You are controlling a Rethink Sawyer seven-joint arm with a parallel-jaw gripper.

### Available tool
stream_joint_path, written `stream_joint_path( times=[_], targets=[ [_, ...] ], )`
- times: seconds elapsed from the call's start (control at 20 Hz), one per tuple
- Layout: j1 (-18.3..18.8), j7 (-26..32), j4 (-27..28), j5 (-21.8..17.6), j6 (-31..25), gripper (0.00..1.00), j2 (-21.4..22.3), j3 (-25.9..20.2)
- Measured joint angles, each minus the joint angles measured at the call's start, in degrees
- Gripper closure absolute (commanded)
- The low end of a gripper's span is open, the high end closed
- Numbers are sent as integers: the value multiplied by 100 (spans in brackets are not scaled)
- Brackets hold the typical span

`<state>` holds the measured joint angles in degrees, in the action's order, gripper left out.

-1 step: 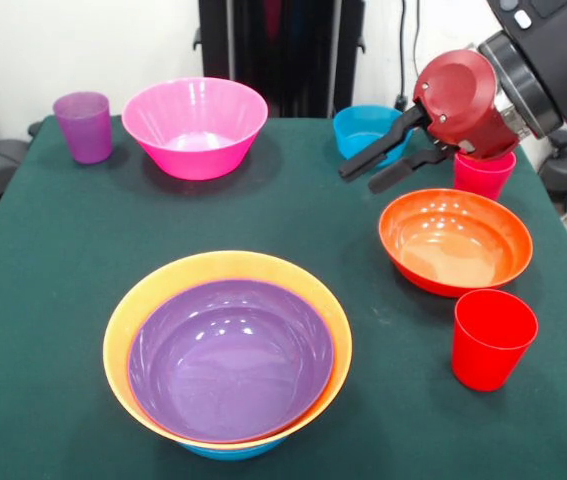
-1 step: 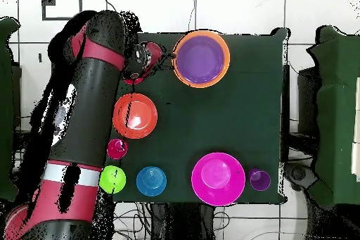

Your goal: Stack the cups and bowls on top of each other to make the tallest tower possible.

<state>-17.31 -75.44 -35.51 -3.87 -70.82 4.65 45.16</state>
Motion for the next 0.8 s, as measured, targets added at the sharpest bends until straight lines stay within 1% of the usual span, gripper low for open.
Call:
stream_joint_path(
  times=[0.5, 0.8],
  targets=[
    [23, 0, 45, -1, -4, 0, 15, -1],
    [104, 0, 88, -1, -4, 0, 24, -38]
  ],
)
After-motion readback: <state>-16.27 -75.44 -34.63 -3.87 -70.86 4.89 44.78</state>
